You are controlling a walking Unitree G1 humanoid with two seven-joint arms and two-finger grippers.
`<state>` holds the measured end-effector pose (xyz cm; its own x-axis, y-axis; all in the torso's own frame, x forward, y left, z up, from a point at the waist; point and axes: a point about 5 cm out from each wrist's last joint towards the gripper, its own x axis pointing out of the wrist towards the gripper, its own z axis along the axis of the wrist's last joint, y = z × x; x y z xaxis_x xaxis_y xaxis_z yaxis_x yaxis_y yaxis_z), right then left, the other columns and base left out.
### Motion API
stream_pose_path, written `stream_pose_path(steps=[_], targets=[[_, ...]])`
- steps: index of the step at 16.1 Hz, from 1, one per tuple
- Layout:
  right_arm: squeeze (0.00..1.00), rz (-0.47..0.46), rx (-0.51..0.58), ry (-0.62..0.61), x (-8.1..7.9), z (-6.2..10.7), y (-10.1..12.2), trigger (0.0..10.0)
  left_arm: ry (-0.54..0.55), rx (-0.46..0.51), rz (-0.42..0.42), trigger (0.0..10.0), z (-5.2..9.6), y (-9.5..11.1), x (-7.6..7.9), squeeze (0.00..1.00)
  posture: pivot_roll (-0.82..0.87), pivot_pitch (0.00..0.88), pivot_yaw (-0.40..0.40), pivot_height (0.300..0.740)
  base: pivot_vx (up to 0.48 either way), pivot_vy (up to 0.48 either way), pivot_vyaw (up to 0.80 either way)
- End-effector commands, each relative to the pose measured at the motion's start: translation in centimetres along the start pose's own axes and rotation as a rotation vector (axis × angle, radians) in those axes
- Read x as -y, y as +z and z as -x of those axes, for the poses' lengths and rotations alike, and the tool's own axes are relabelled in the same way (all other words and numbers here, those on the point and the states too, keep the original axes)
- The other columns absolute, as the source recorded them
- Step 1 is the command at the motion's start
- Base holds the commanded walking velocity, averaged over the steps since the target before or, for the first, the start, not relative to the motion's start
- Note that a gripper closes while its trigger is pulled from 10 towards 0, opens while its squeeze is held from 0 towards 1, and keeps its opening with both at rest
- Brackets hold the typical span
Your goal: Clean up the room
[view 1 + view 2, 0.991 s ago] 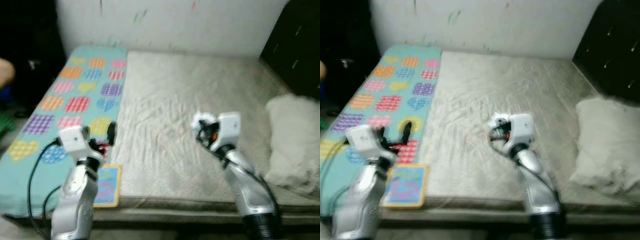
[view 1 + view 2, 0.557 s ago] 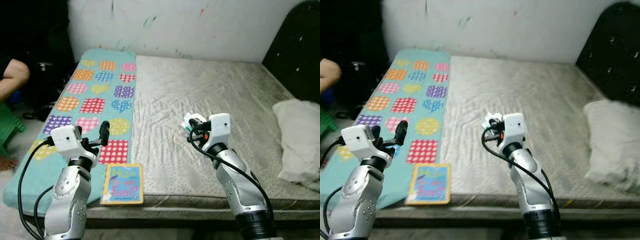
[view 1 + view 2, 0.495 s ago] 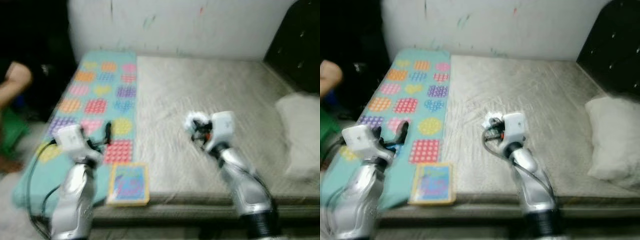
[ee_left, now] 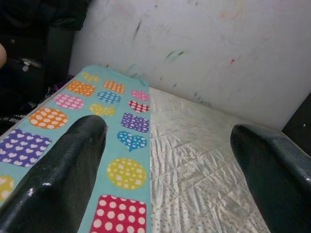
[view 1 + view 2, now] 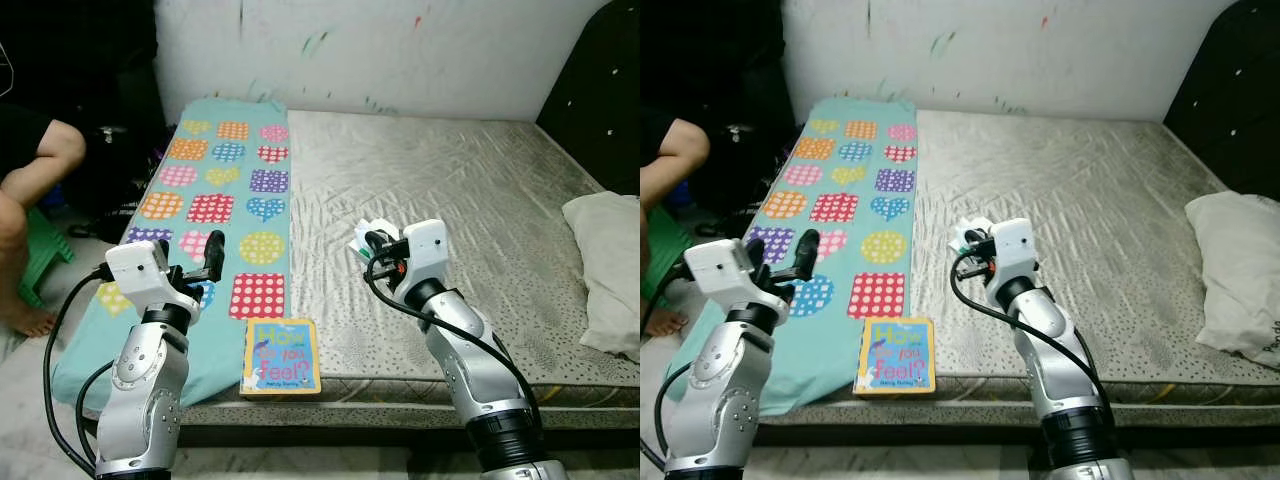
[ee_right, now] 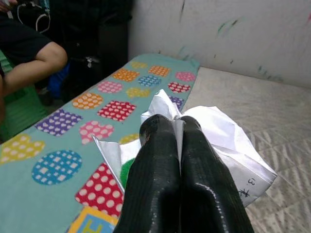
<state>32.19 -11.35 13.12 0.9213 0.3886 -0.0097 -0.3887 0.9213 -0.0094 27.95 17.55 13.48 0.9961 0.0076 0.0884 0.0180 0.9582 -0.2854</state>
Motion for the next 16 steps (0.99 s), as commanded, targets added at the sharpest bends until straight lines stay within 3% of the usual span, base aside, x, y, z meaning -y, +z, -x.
stream_pose_path(steps=[1, 16], targets=[[0.00, 0.013, 0.004, 0.003, 0.1, 0.1, 0.1, 10.0, -0.008, 0.011, -0.004, 10.0, 0.0, 0.4, 0.3, 0.00, -0.07, 0.000, -0.038, 0.740, 0.000, 0.000, 0.00], [0.00, 0.056, -0.020, 0.047, -0.1, 1.3, -0.8, 10.0, -0.001, -0.016, 0.010, 10.0, 0.1, -0.4, 0.8, 0.00, -0.08, 0.000, -0.047, 0.740, 0.000, 0.480, 0.00]])
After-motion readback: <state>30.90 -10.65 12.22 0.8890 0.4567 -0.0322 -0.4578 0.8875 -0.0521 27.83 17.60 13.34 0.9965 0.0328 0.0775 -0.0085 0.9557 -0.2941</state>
